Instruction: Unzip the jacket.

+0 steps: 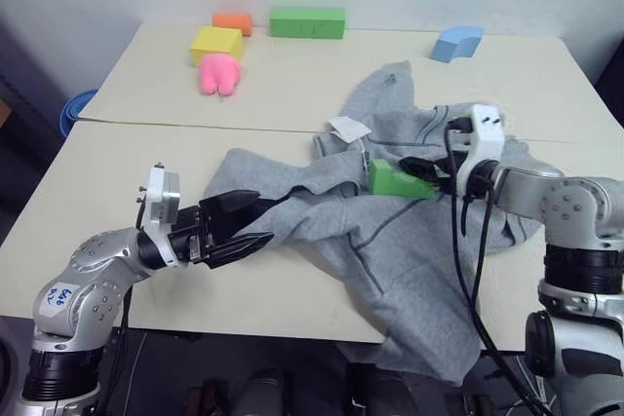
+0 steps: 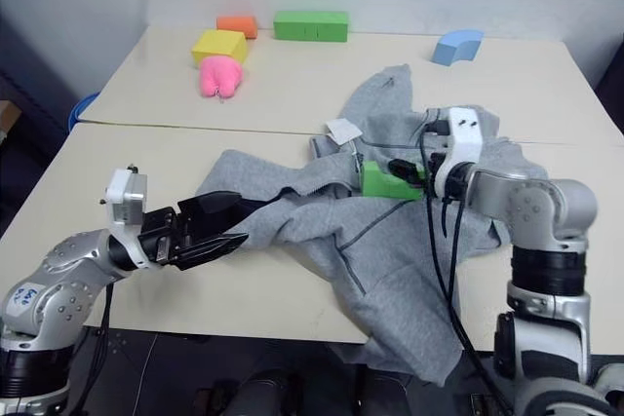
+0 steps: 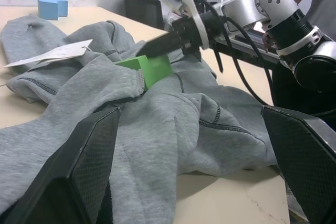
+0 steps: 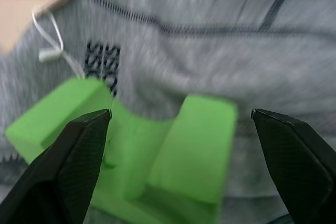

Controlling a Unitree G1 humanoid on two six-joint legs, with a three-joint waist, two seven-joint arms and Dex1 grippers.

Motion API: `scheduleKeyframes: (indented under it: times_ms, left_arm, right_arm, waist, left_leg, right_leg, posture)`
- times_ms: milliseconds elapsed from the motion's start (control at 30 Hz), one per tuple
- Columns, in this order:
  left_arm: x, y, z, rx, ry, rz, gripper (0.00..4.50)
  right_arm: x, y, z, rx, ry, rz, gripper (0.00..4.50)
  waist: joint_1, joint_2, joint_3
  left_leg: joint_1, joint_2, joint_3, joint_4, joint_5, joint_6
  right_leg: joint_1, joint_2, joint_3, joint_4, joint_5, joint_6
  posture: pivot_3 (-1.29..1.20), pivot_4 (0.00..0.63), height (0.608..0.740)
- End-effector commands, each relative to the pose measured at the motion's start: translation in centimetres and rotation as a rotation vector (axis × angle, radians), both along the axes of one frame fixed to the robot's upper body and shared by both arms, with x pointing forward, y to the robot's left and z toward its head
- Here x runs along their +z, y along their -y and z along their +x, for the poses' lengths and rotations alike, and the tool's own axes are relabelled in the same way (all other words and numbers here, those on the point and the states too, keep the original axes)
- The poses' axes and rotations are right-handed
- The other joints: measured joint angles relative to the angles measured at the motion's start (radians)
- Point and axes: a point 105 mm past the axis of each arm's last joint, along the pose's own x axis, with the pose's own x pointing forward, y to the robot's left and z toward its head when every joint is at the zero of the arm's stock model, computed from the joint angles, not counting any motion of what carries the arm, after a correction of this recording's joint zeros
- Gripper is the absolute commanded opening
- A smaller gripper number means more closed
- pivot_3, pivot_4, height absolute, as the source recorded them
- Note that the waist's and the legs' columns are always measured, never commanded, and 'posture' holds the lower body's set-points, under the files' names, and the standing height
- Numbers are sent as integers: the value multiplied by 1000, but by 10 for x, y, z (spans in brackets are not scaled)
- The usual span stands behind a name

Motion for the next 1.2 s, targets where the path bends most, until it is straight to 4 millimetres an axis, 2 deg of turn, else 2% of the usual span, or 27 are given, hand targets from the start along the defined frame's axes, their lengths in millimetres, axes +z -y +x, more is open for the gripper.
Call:
scheduleKeyframes:
  times_ms: [33, 167, 233, 300, 367, 433, 500, 600, 667, 767, 833, 900, 1000, 1067, 1167, 1200]
  left_arm:
    - [6, 1, -7, 18, 54, 5, 4500]
    - [3, -1, -11, 41, 49, 3, 4500]
    - [2, -1, -12, 48, 50, 1, 4500]
    - [1, -1, -12, 51, 52, -2, 4500]
    - [0, 0, -12, 52, 54, -3, 4500]
    - [-1, 0, -11, 51, 55, -5, 4500]
    - [-2, 1, -9, 45, 59, -7, 4500]
    - [-2, 3, -7, 38, 66, -10, 4500]
    - [-3, 4, -5, 31, 70, -14, 4500]
    - [-4, 9, -1, 8, 76, -15, 4500]
    - [-4, 11, 0, -10, 78, -21, 4500]
    - [-3, 15, 1, -28, 80, -29, 4500]
    - [-1, 20, 4, -57, 96, -23, 4500]
    - [-1, 21, 5, -63, 101, -21, 4500]
    - [-1, 21, 7, -70, 107, -11, 4500]
    - [0, 20, 7, -71, 109, -9, 4500]
  right_arm:
    - [-3, -1, -8, 33, -42, -54, 3542]
    - [-5, -3, -13, 52, -63, -34, 2179]
    - [5, -5, -15, 76, -19, 17, 1565]
    - [30, -10, -26, 168, 85, 127, 1242]
    - [41, -10, -37, 233, 117, 171, 1121]
    - [59, 13, -49, 224, 216, 168, 1107]
    - [80, 44, -57, 150, 353, 141, 1107]
    - [96, 98, -61, -72, 475, 17, 1107]
    - [96, 141, -69, -251, 516, -91, 1107]
    - [75, 216, -88, -609, 475, -317, 1107]
    - [64, 249, -100, -775, 469, -437, 1107]
    - [50, 271, -111, -875, 462, -547, 1107]
    - [22, 314, -133, -1106, 454, -521, 1107]
    - [10, 333, -144, -1226, 441, -457, 1107]
    - [-8, 351, -152, -1320, 431, -301, 1107]
    - [-10, 352, -149, -1291, 439, -262, 1449]
  waist:
    - [-1, 0, 0]
    - [-2, 0, 0]
    - [-2, 0, 0]
    - [-2, 0, 0]
    - [0, 0, 0]
    - [6, 0, 0]
    - [18, 0, 0]
    - [24, 0, 0]
    - [26, 0, 0]
    - [29, -1, -1]
    - [26, -1, -1]
    - [24, -1, -1]
    - [18, -1, -1]
    - [13, -1, -1]
    - [4, 1, -1]
    - [0, 1, -1]
  left_leg:
    - [0, -1, 0, 0, 0, 0]
    - [0, -3, 0, 0, 1, 2]
    - [0, -3, 1, 0, 3, 3]
    - [0, -3, 1, 0, 4, 3]
    - [0, -4, 1, 0, 4, 3]
    - [0, -4, 0, 0, 4, 3]
    - [-1, -6, -1, 0, 4, 4]
    - [-1, -8, 0, 0, 3, 7]
    - [-1, -9, 2, 0, 3, 7]
    - [-1, -10, 2, 0, 4, 9]
    - [0, -10, 4, 0, 4, 9]
    - [1, -10, 5, 0, 5, 10]
    - [3, -9, 7, -1, 5, 9]
    - [4, -9, 8, -2, 5, 9]
    - [5, -9, 9, -2, 5, 9]
    - [5, -9, 9, -3, 5, 9]
  right_leg:
    - [0, -1, 0, 0, 0, 0]
    - [0, -2, 1, -1, 2, 3]
    - [0, -3, 1, -1, 2, 4]
    - [1, -3, 2, -1, 3, 5]
    - [0, -3, 3, -1, 3, 6]
    - [1, -3, 3, -1, 4, 6]
    - [1, -4, 3, -2, 4, 7]
    - [1, -4, 2, -5, 6, 11]
    - [2, -4, 2, -7, 7, 12]
    - [4, -5, 2, -10, 8, 14]
    - [4, -5, 1, -9, 9, 15]
    - [4, -5, 1, -9, 9, 15]
    - [5, -4, 3, -9, 9, 15]
    - [5, -4, 4, -8, 9, 15]
    - [5, -4, 5, -8, 9, 15]
    - [5, -4, 5, -8, 9, 15]
  posture:
    - [0, 150, 740]
    - [0, 150, 740]
    - [0, 150, 740]
    - [0, 150, 740]
    - [0, 150, 740]
    - [0, 150, 740]
    - [0, 150, 740]
    - [0, 150, 740]
    - [0, 150, 740]
    - [0, 150, 740]
    - [0, 150, 740]
    - [0, 150, 740]
    - [0, 150, 740]
    - [0, 150, 740]
    - [0, 150, 740]
    - [0, 150, 740]
